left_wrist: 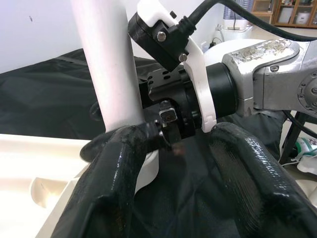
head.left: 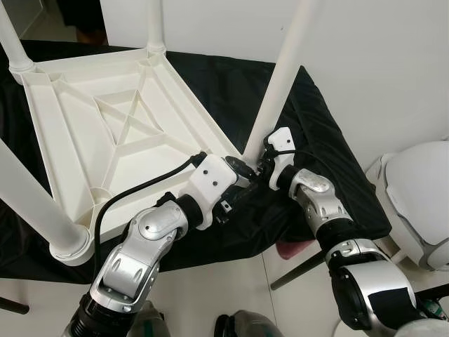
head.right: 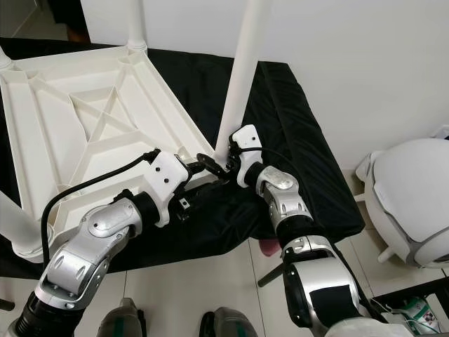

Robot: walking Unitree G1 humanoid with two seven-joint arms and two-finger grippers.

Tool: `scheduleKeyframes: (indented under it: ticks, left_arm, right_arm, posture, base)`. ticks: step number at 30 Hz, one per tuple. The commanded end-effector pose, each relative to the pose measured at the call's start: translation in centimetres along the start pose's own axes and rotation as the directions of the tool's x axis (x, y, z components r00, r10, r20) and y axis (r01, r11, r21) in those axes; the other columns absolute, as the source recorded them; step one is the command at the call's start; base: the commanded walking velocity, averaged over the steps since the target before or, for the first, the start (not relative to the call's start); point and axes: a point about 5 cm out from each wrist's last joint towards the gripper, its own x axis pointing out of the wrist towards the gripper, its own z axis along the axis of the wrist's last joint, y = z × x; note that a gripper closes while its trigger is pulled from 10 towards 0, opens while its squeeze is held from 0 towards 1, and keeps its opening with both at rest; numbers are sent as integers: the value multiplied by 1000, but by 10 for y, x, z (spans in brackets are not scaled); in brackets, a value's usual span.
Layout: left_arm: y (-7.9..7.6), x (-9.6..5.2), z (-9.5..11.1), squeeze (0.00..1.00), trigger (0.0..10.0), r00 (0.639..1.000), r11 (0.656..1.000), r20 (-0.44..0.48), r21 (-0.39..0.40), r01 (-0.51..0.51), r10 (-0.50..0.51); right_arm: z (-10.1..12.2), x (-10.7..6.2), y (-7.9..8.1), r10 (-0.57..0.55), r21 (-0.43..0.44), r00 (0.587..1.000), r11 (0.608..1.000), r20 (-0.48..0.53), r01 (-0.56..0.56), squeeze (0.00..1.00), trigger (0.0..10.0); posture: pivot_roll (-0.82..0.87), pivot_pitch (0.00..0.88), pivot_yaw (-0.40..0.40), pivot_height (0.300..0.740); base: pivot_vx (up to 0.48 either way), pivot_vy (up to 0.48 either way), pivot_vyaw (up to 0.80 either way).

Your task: Building children table

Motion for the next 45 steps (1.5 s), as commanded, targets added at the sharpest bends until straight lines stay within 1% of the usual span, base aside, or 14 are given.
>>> scheduleKeyframes:
  ticks: [1,11,12,16,23,25,26,28,31,33,36,43,44,45]
  left_arm:
    - [1,0,1,0,10000,1000,1000,-2,2,-28,28]
    - [-1,0,1,0,10000,1000,1000,-2,-3,-21,21]
    - [-2,0,1,0,10000,1000,1000,-2,-5,-18,18]
    - [-3,1,0,0,10000,1000,1000,0,-9,-11,11]
    - [-4,1,0,0,10000,1000,1000,-1,-13,-4,4]
    - [-5,1,-1,0,10000,1000,1000,-3,-16,5,-5]
    - [-5,1,-1,0,10000,1000,1000,-3,-16,5,-5]
    - [-7,2,-1,0,10000,1000,1000,-3,-20,12,-12]
    - [-8,3,-1,0,10000,1000,1000,-2,-22,15,-15]
    - [-8,3,-1,0,10000,1000,1000,-2,-22,15,-15]
    - [-7,2,-1,0,10000,1000,1000,-2,-24,10,-10]
    - [-8,2,-2,0,10000,1000,1000,-2,-25,7,-7]
    - [-8,3,-2,0,10000,1000,1000,0,-25,4,-4]
    - [-8,3,-2,0,10000,1000,1000,0,-25,2,-2]
  right_arm:
    - [-2,1,3,31,-3,1000,1000,-2,-31,0,0]
    - [-10,-8,5,25,9,1000,1000,14,-25,0,0]
    - [-11,-9,5,-15,13,1000,1000,15,15,0,10000]
    - [-15,-11,4,-159,37,987,987,-17,159,0,10000]
    - [-12,-8,8,-214,50,977,975,-10,215,0,10000]
    - [-10,-6,12,-365,78,931,928,-10,364,0,10000]
    - [-10,-6,12,-365,78,931,928,-10,364,0,10000]
    - [-12,-6,15,-527,96,850,845,-26,527,0,10000]
    - [-13,-2,27,-594,107,804,797,-36,594,0,10000]
    - [-13,-2,27,-594,107,804,797,-36,594,0,10000]
    - [-9,4,45,-593,100,805,800,-25,592,0,10000]
    - [-8,2,44,-591,85,806,802,-38,592,0,10000]
    - [-8,2,45,-594,84,803,799,-48,596,247,10000]
    - [-8,2,47,-591,94,805,800,-46,593,1000,10000]
  posture:
    - [36,5,-113,740]
    - [26,8,-114,740]
    - [19,8,-116,740]
    - [13,9,-115,740]
    - [11,9,-112,740]
    - [1,6,-109,740]
    - [1,6,-109,740]
    - [1,7,-112,740]
    - [3,4,-114,740]
    - [3,4,-114,740]
    - [8,0,-122,740]
    - [9,0,-129,740]
    - [11,0,-132,740]
    - [11,0,-132,740]
  base:
    - [0,0,0]
    - [0,0,0]
    - [0,0,0]
    - [0,0,0]
    - [0,0,0]
    - [0,0,0]
    - [0,0,0]
    - [0,0,0]
    - [0,0,0]
    - [0,0,0]
    - [0,0,0]
    - [0,0,0]
    - [0,0,0]
    - [0,0,0]
